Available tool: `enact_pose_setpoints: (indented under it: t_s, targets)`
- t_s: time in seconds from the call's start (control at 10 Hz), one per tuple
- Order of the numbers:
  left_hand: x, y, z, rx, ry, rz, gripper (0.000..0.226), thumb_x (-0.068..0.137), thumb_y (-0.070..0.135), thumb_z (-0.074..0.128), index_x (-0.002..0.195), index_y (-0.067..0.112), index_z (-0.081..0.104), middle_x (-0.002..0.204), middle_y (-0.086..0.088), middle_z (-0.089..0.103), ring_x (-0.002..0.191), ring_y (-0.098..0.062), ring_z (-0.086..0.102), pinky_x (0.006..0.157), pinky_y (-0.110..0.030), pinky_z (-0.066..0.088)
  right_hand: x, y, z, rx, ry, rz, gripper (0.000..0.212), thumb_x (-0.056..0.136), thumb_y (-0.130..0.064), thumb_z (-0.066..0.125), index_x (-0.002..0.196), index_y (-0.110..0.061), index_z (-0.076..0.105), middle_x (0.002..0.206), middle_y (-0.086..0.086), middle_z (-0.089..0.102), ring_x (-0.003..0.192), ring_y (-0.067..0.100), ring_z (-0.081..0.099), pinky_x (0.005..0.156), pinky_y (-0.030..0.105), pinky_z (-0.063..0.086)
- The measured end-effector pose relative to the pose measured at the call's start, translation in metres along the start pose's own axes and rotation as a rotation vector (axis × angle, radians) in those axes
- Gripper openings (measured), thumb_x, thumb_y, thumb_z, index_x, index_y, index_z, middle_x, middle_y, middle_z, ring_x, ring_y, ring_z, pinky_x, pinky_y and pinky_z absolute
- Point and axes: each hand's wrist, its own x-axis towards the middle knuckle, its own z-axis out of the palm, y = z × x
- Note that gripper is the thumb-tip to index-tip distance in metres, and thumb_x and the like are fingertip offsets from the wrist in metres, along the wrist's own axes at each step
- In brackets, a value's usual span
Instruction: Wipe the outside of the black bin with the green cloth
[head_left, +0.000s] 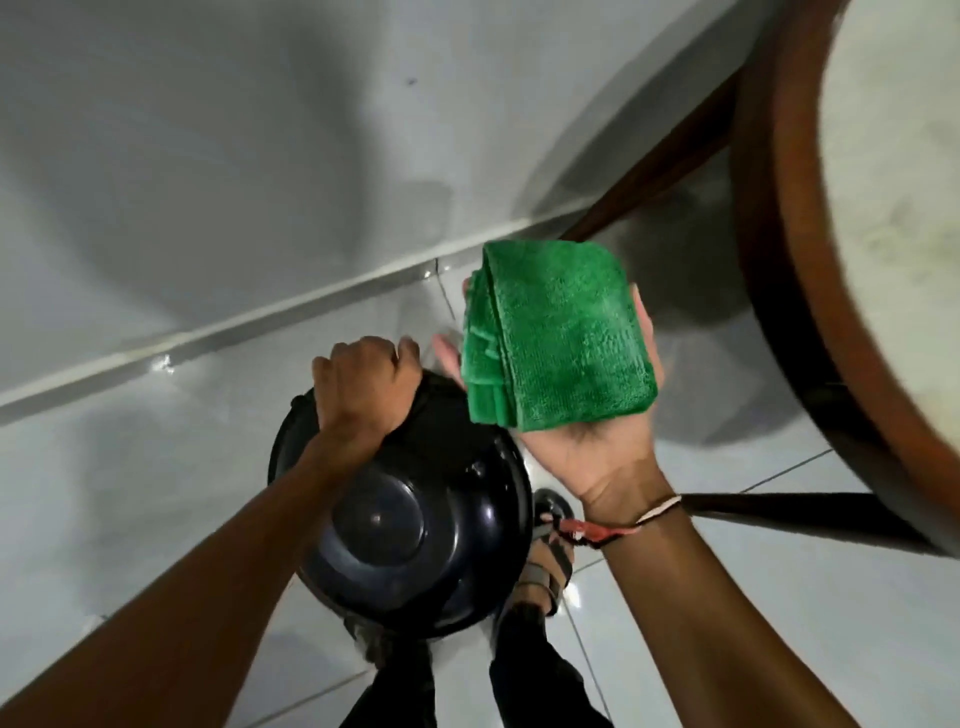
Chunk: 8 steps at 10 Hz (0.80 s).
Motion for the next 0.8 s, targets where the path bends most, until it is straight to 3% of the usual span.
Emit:
enact_pose_setpoints:
  t_s: [0.1, 0.2, 0.3, 0.4, 0.5, 0.6, 0.7, 0.8]
  targets:
    - [0.032, 0.018, -0.009, 0.061, 0.017, -0.016, 0.054, 0.111, 0.039, 0.037, 0.104, -0.001, 0.073, 0.114, -0.026, 0.075, 0.116, -0.045, 0.067, 0.103, -0.048, 0.044, -0.007, -0.003, 0.021, -0.048, -0.107, 0.019, 0.077, 0.091, -0.066, 0.056, 0.143, -0.008, 0.055, 0.142, 0.019, 0.052, 0.134, 0.035, 0.049, 0.131, 0.063, 0.018]
    - [0.052, 0.03, -0.007, 0.133, 0.039, 0.017, 0.057, 0.112, 0.044, 0.033, 0.119, -0.002, 0.067, 0.12, -0.028, 0.073, 0.12, -0.045, 0.065, 0.104, -0.048, 0.047, -0.012, -0.009, 0.031, -0.12, -0.109, -0.077, 0.054, 0.089, -0.051, 0.06, 0.123, -0.009, 0.066, 0.129, 0.016, 0.058, 0.119, 0.032, 0.056, 0.115, 0.052, 0.044]
    - [0.066, 0.036, -0.005, 0.074, 0.064, 0.034, 0.056, 0.112, 0.045, 0.035, 0.127, -0.004, 0.059, 0.128, -0.031, 0.065, 0.123, -0.046, 0.06, 0.106, -0.051, 0.045, -0.017, -0.025, 0.053, -0.258, -0.079, -0.243, 0.037, 0.092, -0.039, 0.058, 0.117, -0.013, 0.066, 0.117, 0.011, 0.063, 0.102, 0.026, 0.06, 0.085, 0.039, 0.049]
    - [0.07, 0.03, -0.01, 0.011, 0.039, 0.058, 0.048, 0.112, 0.039, 0.042, 0.134, -0.003, 0.055, 0.137, -0.03, 0.057, 0.13, -0.047, 0.054, 0.11, -0.054, 0.042, -0.031, -0.062, 0.076, -0.556, 0.014, -0.531, 0.024, 0.088, -0.034, 0.063, 0.107, -0.02, 0.071, 0.103, 0.002, 0.071, 0.085, 0.02, 0.065, 0.063, 0.031, 0.052]
    - [0.056, 0.025, -0.03, 0.009, 0.071, 0.164, 0.044, 0.112, 0.034, 0.047, 0.14, 0.002, 0.055, 0.14, -0.027, 0.056, 0.13, -0.046, 0.054, 0.11, -0.054, 0.043, -0.053, -0.11, 0.087, -1.14, 0.404, -1.022, 0.025, 0.082, -0.036, 0.077, 0.101, -0.021, 0.07, 0.091, -0.007, 0.07, 0.082, 0.009, 0.069, 0.066, 0.028, 0.057]
    - [0.028, 0.039, -0.064, 0.024, 0.109, 0.313, 0.048, 0.112, 0.033, 0.047, 0.15, 0.005, 0.051, 0.149, -0.023, 0.055, 0.137, -0.043, 0.053, 0.115, -0.053, 0.04, -0.066, -0.157, 0.072, -1.761, 0.847, -1.223, 0.039, 0.087, -0.045, 0.073, 0.113, -0.017, 0.065, 0.104, 0.004, 0.07, 0.097, 0.019, 0.07, 0.082, 0.039, 0.056]
    - [0.009, 0.076, -0.108, 0.096, 0.149, 0.466, 0.05, 0.11, 0.035, 0.051, 0.151, 0.007, 0.053, 0.152, -0.02, 0.057, 0.138, -0.041, 0.056, 0.117, -0.05, 0.039, -0.068, -0.186, 0.061, -2.107, 0.993, -0.978, 0.043, 0.093, -0.048, 0.065, 0.122, -0.016, 0.061, 0.125, 0.017, 0.064, 0.121, 0.041, 0.059, 0.092, 0.047, 0.051]
    - [-0.014, 0.13, -0.163, 0.203, 0.22, 0.635, 0.057, 0.108, 0.044, 0.048, 0.151, 0.007, 0.056, 0.151, -0.02, 0.06, 0.134, -0.04, 0.062, 0.113, -0.048, 0.046, -0.075, -0.193, 0.062, -2.262, 0.985, -0.682, 0.055, 0.101, -0.053, 0.054, 0.142, -0.016, 0.053, 0.15, 0.02, 0.051, 0.144, 0.043, 0.046, 0.115, 0.057, 0.043]
